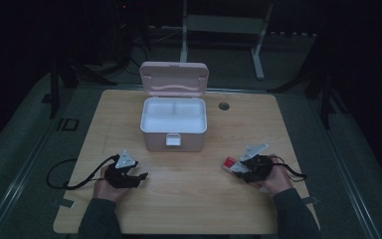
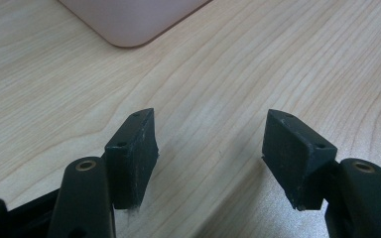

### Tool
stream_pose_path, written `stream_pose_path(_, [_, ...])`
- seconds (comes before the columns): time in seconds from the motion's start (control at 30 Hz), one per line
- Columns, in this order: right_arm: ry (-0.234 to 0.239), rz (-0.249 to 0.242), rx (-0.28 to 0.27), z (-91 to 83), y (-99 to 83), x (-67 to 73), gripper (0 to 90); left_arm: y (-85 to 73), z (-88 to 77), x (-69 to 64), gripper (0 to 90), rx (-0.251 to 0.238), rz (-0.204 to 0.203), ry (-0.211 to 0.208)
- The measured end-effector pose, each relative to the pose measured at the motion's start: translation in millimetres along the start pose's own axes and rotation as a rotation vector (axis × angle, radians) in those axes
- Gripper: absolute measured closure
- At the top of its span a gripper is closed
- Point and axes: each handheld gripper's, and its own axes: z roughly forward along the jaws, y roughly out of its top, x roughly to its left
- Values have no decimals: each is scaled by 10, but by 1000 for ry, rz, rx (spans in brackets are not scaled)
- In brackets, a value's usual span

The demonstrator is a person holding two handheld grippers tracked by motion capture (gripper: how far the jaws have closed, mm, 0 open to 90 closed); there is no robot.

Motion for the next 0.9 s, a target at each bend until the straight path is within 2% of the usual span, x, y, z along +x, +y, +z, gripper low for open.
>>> stream_pose_path(0.03, [0, 0, 0, 0, 0, 0, 513, 0, 0, 0, 378, 0, 0, 0])
stream_pose_path(0.1, [-6, 32, -9, -109, -194, -40, 513, 0, 8, -6, 378, 2, -1, -1])
stream_pose_path(0.17, [-2, 47, -19, -165, -294, -58, 513, -1, 9, -6, 379, 4, -2, 0])
stream_pose_path(0.37, [-11, 59, -27, -278, -470, -16, 513, -4, 18, -9, 379, 9, 2, -1])
stream_pose_path(0.5, [0, 49, -15, -295, -537, 12, 513, -3, 14, -6, 378, 10, 3, -2])
stream_pose_path(0.67, [48, 42, 16, -249, -579, 28, 481, -4, 24, -12, 361, 13, 1, 5])
stream_pose_path(0.73, [51, 45, 7, -268, -579, 22, 468, -3, 20, -10, 328, 7, -2, 22])
stream_pose_path(0.9, [30, 75, -42, -358, -557, -8, 457, 5, 8, -2, 304, 6, -1, 31])
